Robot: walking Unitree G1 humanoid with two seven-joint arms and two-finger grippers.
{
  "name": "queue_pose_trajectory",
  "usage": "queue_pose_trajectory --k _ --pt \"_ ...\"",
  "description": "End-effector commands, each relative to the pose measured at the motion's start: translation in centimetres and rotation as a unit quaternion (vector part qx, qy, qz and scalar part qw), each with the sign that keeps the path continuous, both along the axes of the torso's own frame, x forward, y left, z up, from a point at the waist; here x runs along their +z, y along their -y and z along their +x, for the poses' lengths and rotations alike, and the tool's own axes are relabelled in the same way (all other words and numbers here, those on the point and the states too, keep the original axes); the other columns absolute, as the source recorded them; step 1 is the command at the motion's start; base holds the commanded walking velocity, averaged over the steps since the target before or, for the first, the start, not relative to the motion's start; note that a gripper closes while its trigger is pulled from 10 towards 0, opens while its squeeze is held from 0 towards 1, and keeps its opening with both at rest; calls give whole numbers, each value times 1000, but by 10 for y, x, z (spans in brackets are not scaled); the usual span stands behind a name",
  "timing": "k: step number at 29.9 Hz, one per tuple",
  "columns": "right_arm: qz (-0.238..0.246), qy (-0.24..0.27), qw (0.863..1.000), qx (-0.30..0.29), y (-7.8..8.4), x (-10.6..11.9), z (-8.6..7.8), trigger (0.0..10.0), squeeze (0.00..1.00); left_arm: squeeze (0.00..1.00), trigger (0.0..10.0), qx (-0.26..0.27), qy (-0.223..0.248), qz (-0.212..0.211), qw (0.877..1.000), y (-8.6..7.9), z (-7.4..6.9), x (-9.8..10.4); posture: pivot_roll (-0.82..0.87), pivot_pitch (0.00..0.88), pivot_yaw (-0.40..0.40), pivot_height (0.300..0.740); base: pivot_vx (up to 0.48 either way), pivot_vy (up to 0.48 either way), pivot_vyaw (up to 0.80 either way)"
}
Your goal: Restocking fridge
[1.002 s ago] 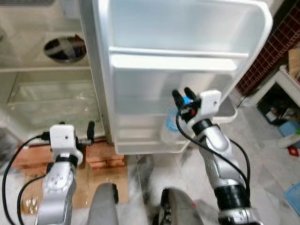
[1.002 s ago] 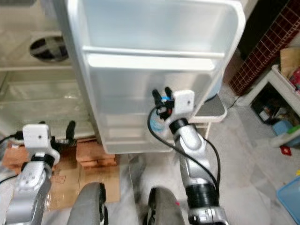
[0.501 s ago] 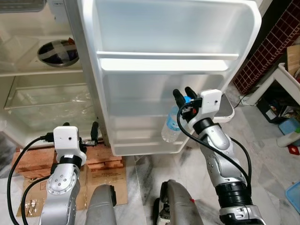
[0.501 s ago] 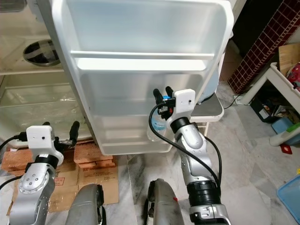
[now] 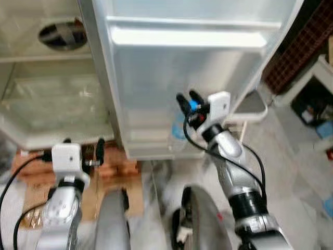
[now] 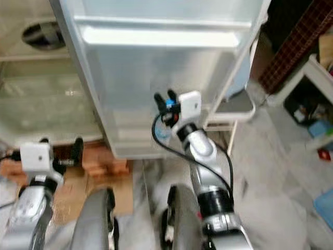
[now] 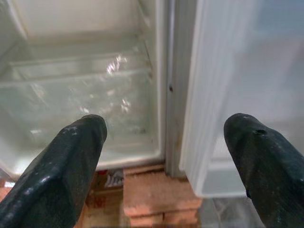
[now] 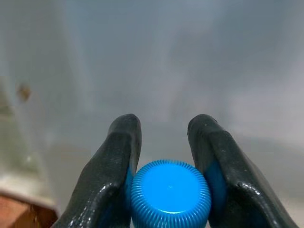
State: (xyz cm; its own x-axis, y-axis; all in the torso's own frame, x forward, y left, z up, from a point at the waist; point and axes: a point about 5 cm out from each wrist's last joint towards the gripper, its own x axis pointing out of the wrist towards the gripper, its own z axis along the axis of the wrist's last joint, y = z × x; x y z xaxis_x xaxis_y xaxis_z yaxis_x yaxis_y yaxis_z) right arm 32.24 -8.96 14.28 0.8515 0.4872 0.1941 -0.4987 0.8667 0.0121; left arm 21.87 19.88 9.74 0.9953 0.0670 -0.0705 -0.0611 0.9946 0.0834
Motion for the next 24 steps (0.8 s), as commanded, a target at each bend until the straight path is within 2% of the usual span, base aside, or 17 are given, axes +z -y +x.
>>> queue_pose_trajectory --k 1,5,8,10,12,14,15,18,23,24 --pt "-11 33 999 10 -2 9 2 10000 0 0 10000 -5 3 4 1000 1 -2 4 134 202 -51 555 0 0 0" --pt "-35 55 998 21 -4 10 1 10000 0 0 10000 -13 5 8 1000 3 -2 4 132 205 -49 555 0 0 0" --pt "-90 102 990 41 -11 11 -3 10000 0 0 10000 -22 12 9 1000 5 -2 6 129 213 -45 555 0 0 0" --pt "-133 138 979 73 -20 10 -7 10000 0 0 10000 -31 14 12 999 5 -2 7 131 218 -45 555 0 0 0" --pt "-155 159 972 82 -24 10 -9 10000 0 0 10000 -35 17 17 999 6 -3 9 134 224 -46 555 0 0 0" --pt "-168 183 963 105 -32 9 -10 10000 0 0 10000 -45 20 27 998 9 -5 12 146 237 -51 555 0 0 0" --pt "-168 183 963 105 -32 9 -10 10000 0 0 10000 -45 20 27 998 9 -5 12 146 237 -51 555 0 0 0" --pt "-190 224 947 126 -39 13 -10 10000 0 0 10000 -51 22 32 998 11 -10 15 163 256 -59 555 0 0 0" --pt "-219 274 929 121 -44 19 -5 10000 0 0 10000 -51 16 34 998 13 -22 16 169 288 -52 555 0 0 0" --pt "-235 295 920 108 -43 24 0 10000 0 0 10000 -59 11 35 998 15 -25 15 177 298 -52 555 0 0 0"
